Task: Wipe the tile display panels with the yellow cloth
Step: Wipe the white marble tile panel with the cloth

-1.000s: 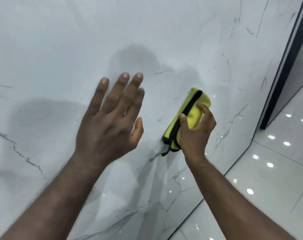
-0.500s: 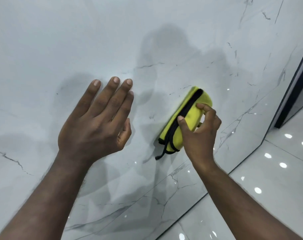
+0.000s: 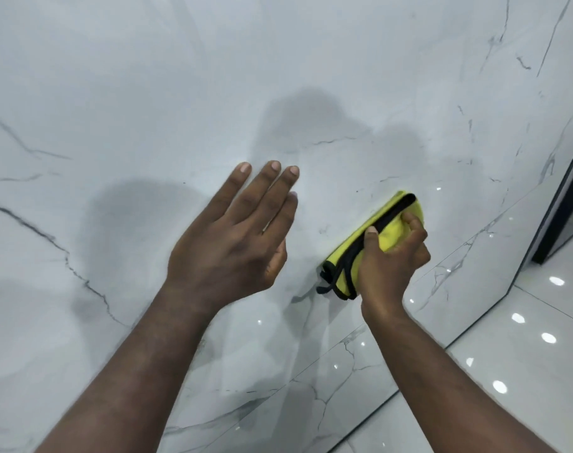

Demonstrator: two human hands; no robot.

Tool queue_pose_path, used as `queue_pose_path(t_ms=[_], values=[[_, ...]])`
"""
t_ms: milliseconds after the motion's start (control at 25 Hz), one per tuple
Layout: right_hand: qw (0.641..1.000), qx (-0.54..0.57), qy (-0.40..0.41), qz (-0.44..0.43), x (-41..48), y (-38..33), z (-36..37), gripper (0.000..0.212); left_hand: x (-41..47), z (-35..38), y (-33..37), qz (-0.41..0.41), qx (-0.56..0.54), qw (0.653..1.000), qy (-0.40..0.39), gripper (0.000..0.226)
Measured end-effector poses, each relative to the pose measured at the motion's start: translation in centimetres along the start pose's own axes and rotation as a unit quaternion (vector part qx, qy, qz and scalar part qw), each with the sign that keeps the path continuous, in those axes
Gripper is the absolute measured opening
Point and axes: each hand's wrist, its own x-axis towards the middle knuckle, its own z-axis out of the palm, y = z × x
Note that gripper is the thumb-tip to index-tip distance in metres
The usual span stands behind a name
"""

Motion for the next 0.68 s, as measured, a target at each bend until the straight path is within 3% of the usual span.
queue_pose_path(t_ms=[120,160,200,280,320,440,480,520,600,640,680], values=[[0.975,-0.081,-0.06,-0.2,-2.8,-1.2,0.8,0.057,-0.8,-1.8,-0.9,-0.069,-0.051,0.996,-0.001,0.044],[0.969,-0.079,-0.059,-0.225,-3.1,-1.9,1.3,0.057,-1.6,-2.7,-1.6,-0.086,-0.049,0.995,0.0,0.045],[0.973,-0.075,-0.043,-0.216,-2.7,-2.4,1.7,0.057,-2.5,-3.5,-2.2,-0.098,-0.041,0.994,0.002,0.045],[0.995,-0.006,0.002,-0.1,-3.1,-4.9,3.0,0.055,-4.4,-5.2,-3.8,-0.124,-0.026,0.992,0.015,0.045],[0.993,0.003,0.0,-0.116,-4.5,-6.0,3.7,0.054,-5.2,-6.0,-4.7,-0.137,-0.019,0.99,0.025,0.045],[0.915,-0.095,-0.1,-0.379,-9.5,-6.2,5.0,0.055,-7.6,-8.1,-7.0,-0.157,0.003,0.986,0.048,0.044],[0.908,-0.1,-0.094,-0.395,-10.1,-6.3,5.7,0.056,-8.5,-8.6,-7.6,-0.164,0.011,0.985,0.053,0.044],[0.924,-0.095,-0.06,-0.365,-10.0,-6.5,6.5,0.058,-9.6,-9.1,-8.2,-0.173,0.016,0.983,0.059,0.044],[0.976,-0.026,0.014,-0.216,-10.7,-7.8,8.1,0.061,-11.5,-9.7,-9.0,-0.19,0.013,0.979,0.073,0.046],[0.974,-0.025,0.02,-0.225,-12.3,-8.1,8.9,0.06,-12.6,-10.0,-9.5,-0.194,0.012,0.978,0.078,0.048],[0.949,-0.057,0.017,-0.309,-13.8,-7.7,9.3,0.057,-13.5,-10.0,-10.0,-0.192,0.013,0.978,0.08,0.05]])
